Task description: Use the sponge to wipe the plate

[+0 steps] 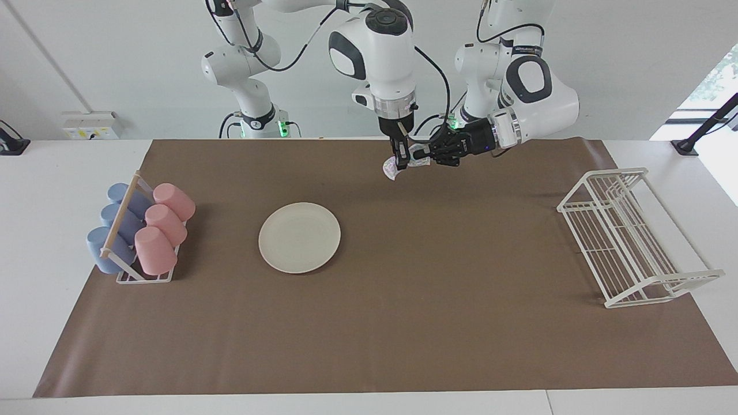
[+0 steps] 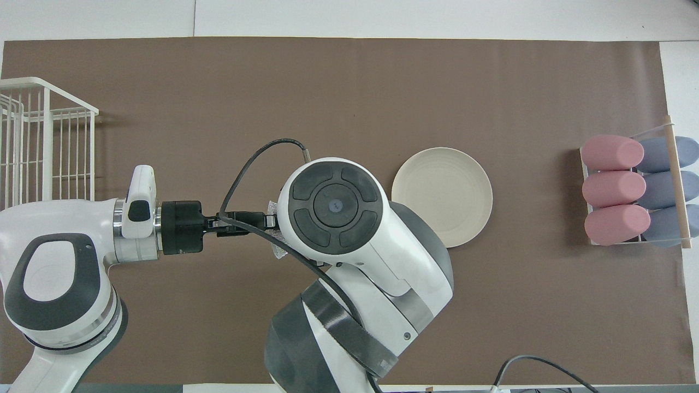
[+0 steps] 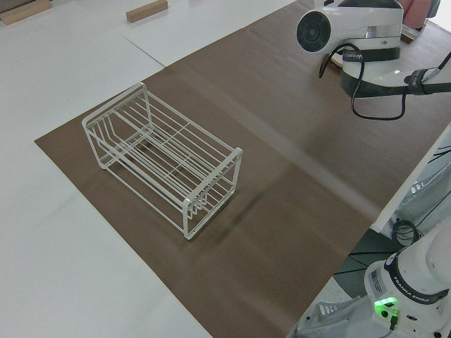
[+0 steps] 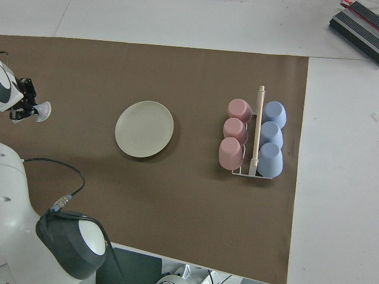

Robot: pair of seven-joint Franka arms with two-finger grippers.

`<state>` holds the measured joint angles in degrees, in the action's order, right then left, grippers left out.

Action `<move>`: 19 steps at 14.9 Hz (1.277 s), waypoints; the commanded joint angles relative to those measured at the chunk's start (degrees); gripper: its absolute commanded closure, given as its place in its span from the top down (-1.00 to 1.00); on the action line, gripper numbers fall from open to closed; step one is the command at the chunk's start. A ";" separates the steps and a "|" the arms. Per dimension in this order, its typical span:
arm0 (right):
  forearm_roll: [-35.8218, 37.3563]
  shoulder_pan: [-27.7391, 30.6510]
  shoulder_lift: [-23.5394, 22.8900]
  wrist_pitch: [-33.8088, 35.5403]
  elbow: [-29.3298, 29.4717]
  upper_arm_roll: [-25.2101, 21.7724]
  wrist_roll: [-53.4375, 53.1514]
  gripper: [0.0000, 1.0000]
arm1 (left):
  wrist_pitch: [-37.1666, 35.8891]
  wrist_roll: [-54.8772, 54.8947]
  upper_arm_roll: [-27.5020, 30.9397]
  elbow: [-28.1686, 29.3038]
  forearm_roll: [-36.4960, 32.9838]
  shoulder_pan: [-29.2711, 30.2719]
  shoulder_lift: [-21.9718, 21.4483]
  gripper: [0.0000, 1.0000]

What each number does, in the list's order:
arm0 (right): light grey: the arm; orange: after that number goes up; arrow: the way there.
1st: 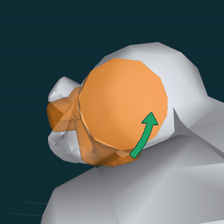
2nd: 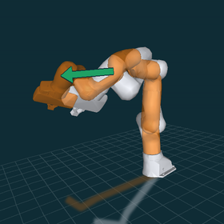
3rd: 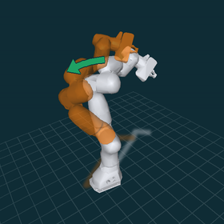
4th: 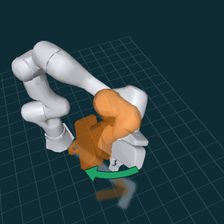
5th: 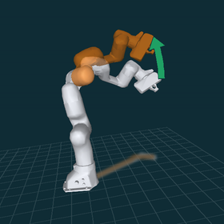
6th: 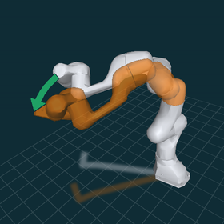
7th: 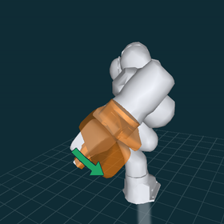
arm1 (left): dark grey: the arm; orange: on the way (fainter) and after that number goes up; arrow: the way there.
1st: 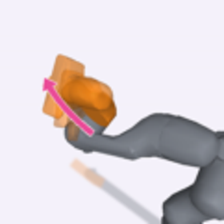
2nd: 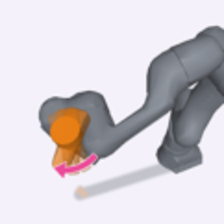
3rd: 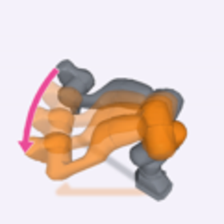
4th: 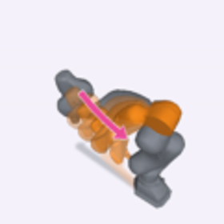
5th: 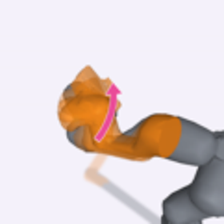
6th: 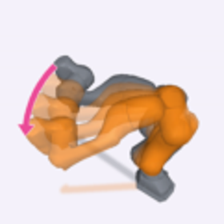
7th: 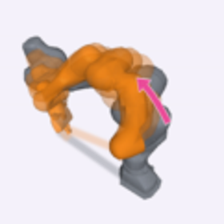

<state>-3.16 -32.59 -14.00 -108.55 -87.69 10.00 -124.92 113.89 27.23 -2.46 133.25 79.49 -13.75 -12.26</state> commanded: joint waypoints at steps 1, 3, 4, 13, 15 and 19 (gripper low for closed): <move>0.17 1.03 0.11 -0.43 0.15 0.63 1.08 1.00 | -0.25 -0.42 0.43 1.84 0.75 0.22 -1.80 -1.00; 0.61 1.82 0.90 0.01 -0.20 0.54 4.32 1.00 | -0.25 -1.04 0.44 1.84 0.75 0.30 -1.71 -1.00; 0.61 2.00 1.25 0.36 -0.37 0.46 7.73 1.00 | -0.16 -1.30 0.52 1.84 0.67 0.30 -1.71 -1.00; 0.70 16.30 7.92 10.53 -4.07 0.37 54.55 1.00 | 0.63 -14.64 0.44 -1.68 -21.09 1.27 -0.92 -1.00; 0.87 20.43 10.47 14.66 -4.24 0.28 64.40 1.00 | 0.63 -20.60 0.00 -2.99 -31.89 0.75 -0.83 -1.00; 1.05 29.32 14.26 19.96 -5.12 0.28 86.02 1.00 | 0.19 -34.23 -1.93 -6.42 -52.21 -0.13 0.57 -1.00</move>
<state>-2.67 -6.64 -2.61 -88.84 -90.20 9.50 -48.32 114.02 -0.84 -3.42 128.73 34.66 -13.15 -12.30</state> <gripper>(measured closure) 0.000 0.947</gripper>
